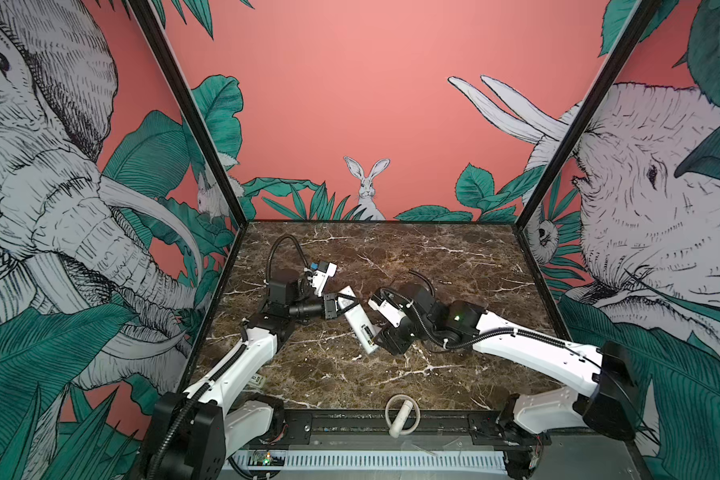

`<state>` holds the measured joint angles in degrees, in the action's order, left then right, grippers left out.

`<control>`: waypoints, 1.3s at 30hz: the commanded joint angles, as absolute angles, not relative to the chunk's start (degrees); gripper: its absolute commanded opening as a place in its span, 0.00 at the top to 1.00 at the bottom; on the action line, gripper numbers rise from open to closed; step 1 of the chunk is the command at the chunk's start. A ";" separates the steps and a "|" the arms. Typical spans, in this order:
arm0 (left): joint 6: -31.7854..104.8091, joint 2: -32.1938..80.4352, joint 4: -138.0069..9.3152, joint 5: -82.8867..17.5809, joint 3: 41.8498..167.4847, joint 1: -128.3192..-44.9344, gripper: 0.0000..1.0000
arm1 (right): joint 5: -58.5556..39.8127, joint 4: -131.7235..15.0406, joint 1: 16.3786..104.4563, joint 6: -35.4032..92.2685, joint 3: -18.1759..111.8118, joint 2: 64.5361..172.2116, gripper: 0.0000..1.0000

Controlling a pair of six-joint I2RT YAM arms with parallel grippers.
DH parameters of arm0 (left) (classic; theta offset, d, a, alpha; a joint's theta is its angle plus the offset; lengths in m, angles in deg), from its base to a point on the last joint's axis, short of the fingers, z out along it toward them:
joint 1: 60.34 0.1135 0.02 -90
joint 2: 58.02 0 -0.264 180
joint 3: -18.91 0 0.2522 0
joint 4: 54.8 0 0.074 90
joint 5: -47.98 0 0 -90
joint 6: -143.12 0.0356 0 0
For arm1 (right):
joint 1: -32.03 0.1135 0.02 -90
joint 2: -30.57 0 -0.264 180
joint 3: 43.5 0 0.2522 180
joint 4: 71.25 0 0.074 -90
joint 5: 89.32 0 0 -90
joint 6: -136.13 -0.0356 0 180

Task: Load the batteries into the remote control
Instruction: 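Open the right gripper and press the battery down into the compartment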

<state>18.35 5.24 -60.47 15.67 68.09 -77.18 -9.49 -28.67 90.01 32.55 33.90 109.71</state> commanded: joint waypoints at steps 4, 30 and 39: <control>16.35 3.29 -55.07 19.48 68.72 -77.29 1.00 | -11.51 -33.33 90.14 31.68 33.38 111.28 0.42; 22.35 2.78 -66.58 20.62 72.89 -77.30 1.00 | -10.34 -34.47 89.52 32.29 34.82 114.89 0.79; 33.30 1.74 -84.18 6.13 77.33 -77.12 1.00 | -11.65 -35.22 86.25 30.09 34.64 112.37 0.37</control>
<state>26.77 3.84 -74.39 12.56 73.83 -77.18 -11.83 -34.18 87.96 30.97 33.81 114.30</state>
